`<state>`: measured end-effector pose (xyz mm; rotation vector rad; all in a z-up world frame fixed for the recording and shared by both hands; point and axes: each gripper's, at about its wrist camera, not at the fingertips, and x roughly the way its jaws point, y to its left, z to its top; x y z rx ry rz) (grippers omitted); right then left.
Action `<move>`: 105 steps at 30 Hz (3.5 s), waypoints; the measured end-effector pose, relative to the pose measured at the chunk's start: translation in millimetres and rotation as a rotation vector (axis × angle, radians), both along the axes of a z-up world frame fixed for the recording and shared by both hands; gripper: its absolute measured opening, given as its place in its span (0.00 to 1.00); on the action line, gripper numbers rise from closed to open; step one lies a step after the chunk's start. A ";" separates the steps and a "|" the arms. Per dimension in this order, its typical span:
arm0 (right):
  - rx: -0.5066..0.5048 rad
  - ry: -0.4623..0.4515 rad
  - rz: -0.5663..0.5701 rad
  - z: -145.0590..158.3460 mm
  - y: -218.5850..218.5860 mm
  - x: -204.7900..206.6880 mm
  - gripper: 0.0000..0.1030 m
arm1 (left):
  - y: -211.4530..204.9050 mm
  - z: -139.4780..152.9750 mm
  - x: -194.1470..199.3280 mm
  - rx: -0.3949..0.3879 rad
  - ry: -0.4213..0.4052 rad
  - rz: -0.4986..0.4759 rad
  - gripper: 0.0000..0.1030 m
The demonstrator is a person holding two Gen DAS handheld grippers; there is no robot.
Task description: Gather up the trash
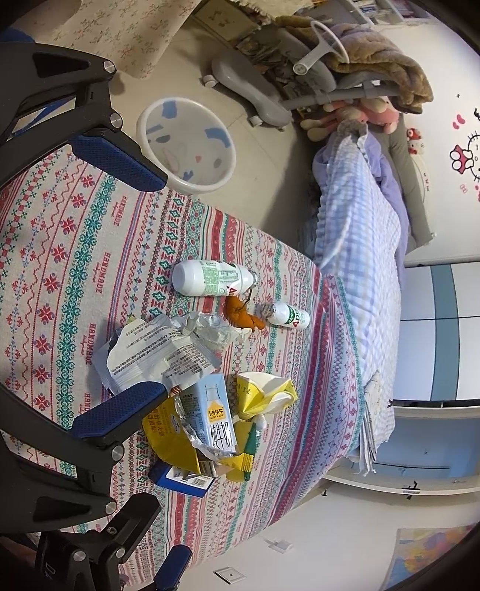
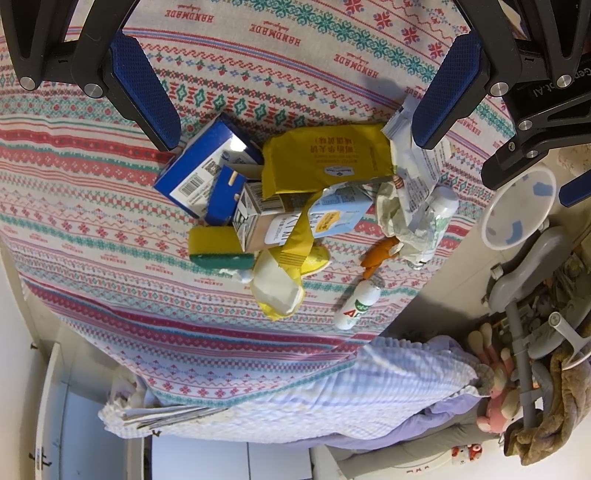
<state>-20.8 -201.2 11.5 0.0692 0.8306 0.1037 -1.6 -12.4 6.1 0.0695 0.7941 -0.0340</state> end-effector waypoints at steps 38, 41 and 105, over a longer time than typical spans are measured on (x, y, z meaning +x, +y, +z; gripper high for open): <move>0.172 0.034 -0.128 -1.0 -63.4 23.3 1.00 | 9.5 -23.6 36.9 -0.349 0.230 -0.077 0.91; 0.307 0.074 -0.250 -5.7 -109.0 38.1 1.00 | -0.1 -23.9 44.9 -0.334 0.239 -0.087 0.88; 0.491 0.057 -0.346 -15.1 -119.0 33.3 0.29 | 119.4 3.4 63.0 -0.479 0.157 -0.001 0.03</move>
